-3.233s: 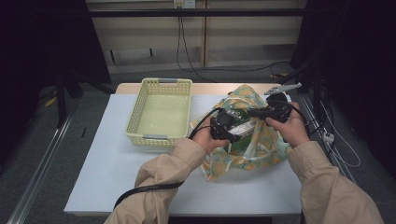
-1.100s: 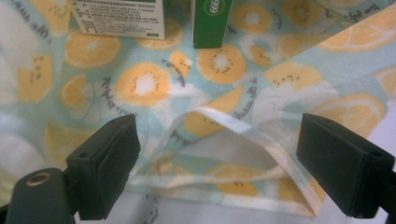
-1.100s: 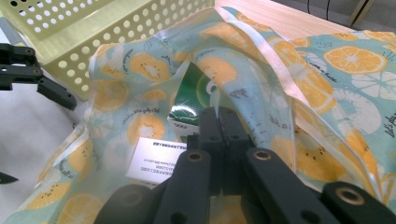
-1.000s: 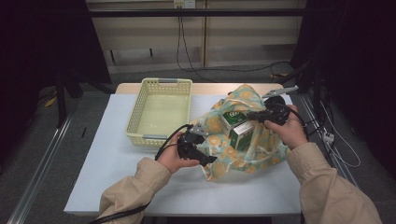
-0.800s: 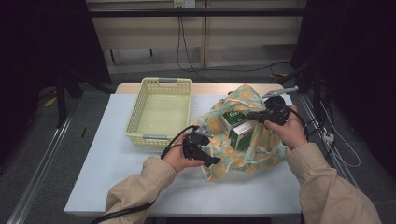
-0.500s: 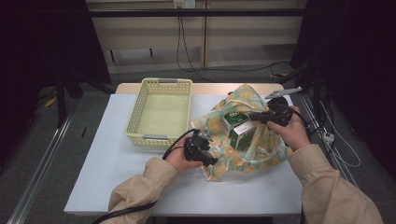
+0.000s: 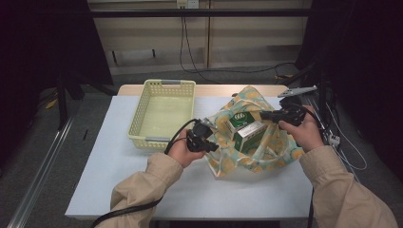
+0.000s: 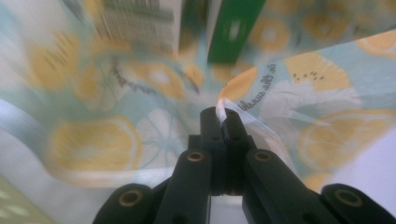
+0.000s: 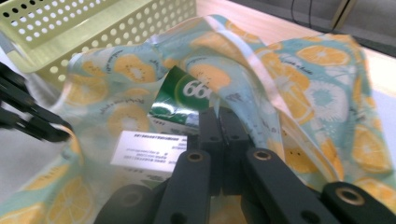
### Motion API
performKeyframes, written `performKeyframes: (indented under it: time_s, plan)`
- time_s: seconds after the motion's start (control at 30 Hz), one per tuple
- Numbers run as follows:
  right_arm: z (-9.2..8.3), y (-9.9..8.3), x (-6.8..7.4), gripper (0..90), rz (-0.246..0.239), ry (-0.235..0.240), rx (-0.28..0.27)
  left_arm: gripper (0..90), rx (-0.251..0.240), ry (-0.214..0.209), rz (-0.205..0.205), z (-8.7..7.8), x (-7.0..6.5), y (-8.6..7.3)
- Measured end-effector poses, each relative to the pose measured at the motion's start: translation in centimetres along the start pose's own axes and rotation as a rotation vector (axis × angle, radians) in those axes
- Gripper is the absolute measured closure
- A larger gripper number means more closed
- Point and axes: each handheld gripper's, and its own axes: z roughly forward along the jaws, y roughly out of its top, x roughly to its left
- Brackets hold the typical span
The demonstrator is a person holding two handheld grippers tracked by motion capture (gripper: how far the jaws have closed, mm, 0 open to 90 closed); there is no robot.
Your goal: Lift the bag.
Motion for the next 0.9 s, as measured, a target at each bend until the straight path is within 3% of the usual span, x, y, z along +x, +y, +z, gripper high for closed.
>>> performKeyframes:
  time_s: [0.07, 0.13, 0.3, 0.5, 0.63, 0.9]
  plan:
    - [-0.4, 0.4, -0.3, 90.0, 0.003, -0.013, -0.009, 90.0, -0.023, 0.024, 0.022, -1.3, 0.1, 1.5]
    - [-0.8, 0.9, -0.7, 90.0, 0.006, -0.033, -0.011, 90.0, -0.07, 0.035, 0.018, -2.5, 0.3, 3.1]
    - [-2.2, 2.7, -1.3, 90.0, 0.01, -0.077, -0.065, 90.0, -0.151, 0.077, 0.052, -5.7, 0.6, 7.6]
    - [-5.1, 6.6, -1.7, 90.0, 0.027, -0.105, -0.195, 90.0, -0.29, 0.095, 0.044, -9.9, 1.4, 13.1]
    - [-5.3, 7.7, -1.3, 90.0, 0.029, -0.06, -0.216, 90.0, -0.307, 0.071, 0.036, -10.1, 1.9, 13.4]
    - [-3.0, 6.5, 0.6, 90.0, 0.016, 0.055, -0.169, 90.0, -0.251, 0.06, 0.018, -9.5, 2.7, 10.7]
